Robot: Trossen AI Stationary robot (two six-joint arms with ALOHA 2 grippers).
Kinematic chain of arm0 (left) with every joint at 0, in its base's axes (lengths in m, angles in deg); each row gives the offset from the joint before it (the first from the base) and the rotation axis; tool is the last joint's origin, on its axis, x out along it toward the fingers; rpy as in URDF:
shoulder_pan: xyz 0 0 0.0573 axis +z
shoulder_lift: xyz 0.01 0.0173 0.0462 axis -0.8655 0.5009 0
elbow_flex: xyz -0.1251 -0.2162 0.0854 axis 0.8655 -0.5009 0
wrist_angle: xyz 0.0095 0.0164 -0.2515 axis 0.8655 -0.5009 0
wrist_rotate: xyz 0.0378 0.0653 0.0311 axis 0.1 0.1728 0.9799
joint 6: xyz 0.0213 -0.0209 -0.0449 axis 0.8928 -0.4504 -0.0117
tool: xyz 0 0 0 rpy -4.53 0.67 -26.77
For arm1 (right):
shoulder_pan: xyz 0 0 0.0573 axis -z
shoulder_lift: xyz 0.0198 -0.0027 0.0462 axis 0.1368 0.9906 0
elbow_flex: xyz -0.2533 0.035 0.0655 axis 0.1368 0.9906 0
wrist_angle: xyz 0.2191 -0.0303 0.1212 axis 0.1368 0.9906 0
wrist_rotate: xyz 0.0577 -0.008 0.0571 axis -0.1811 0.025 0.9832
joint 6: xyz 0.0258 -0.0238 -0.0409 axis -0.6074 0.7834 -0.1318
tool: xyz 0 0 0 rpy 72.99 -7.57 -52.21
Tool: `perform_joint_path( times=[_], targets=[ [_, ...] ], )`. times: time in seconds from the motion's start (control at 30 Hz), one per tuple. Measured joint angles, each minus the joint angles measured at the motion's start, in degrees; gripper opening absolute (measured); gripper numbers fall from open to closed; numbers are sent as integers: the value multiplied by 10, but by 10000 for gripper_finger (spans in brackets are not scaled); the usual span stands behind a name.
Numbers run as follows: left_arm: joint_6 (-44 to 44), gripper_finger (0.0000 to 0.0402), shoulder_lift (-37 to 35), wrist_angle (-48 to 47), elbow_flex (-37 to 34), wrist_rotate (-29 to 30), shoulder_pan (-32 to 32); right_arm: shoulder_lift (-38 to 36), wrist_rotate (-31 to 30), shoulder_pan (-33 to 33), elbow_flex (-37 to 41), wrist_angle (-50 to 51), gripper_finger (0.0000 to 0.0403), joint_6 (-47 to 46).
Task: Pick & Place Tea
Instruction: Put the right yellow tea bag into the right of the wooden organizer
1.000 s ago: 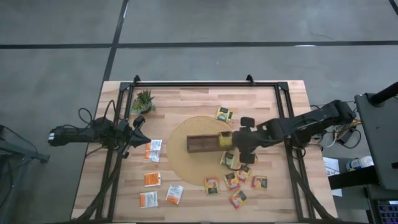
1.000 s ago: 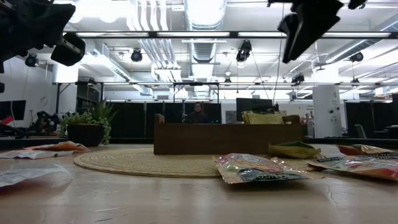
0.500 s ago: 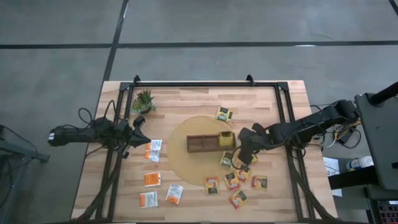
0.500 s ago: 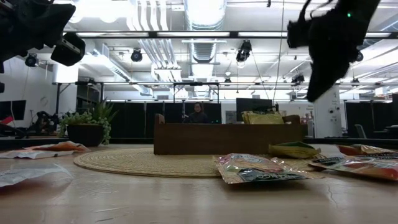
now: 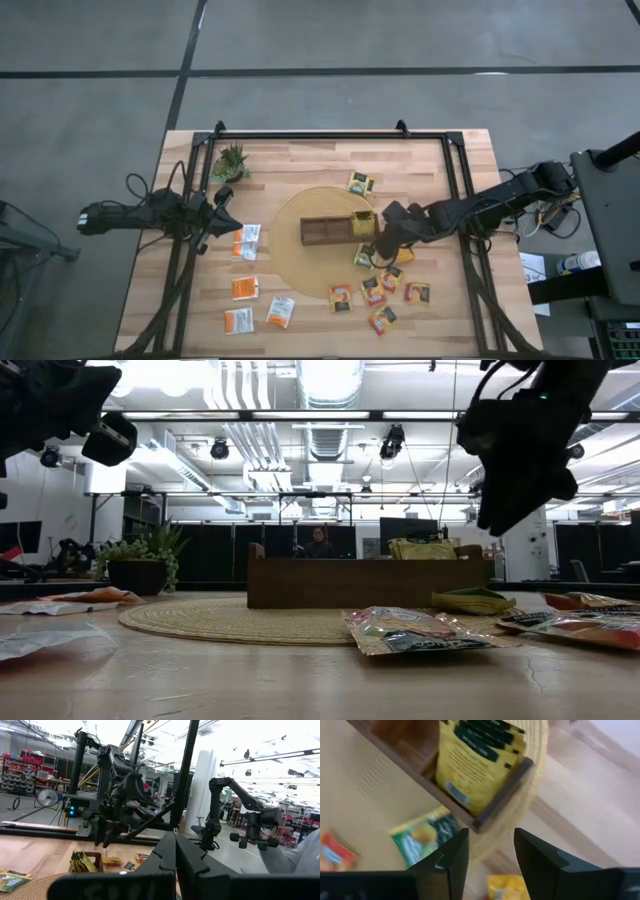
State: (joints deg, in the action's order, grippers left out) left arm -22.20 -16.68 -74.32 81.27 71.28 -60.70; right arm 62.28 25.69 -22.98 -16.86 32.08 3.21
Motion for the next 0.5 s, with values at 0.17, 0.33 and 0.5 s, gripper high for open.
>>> perform_joint_path(
  times=[0.17,0.33,0.5],
  targets=[
    [0,0,0,0,0,0,0,3,0,-5,12,-50,150,-10],
    [0,0,0,0,0,0,0,3,1,-14,18,-72,150,-43],
    [0,0,0,0,0,0,0,3,1,-30,19,-74,145,-79]
  ],
)
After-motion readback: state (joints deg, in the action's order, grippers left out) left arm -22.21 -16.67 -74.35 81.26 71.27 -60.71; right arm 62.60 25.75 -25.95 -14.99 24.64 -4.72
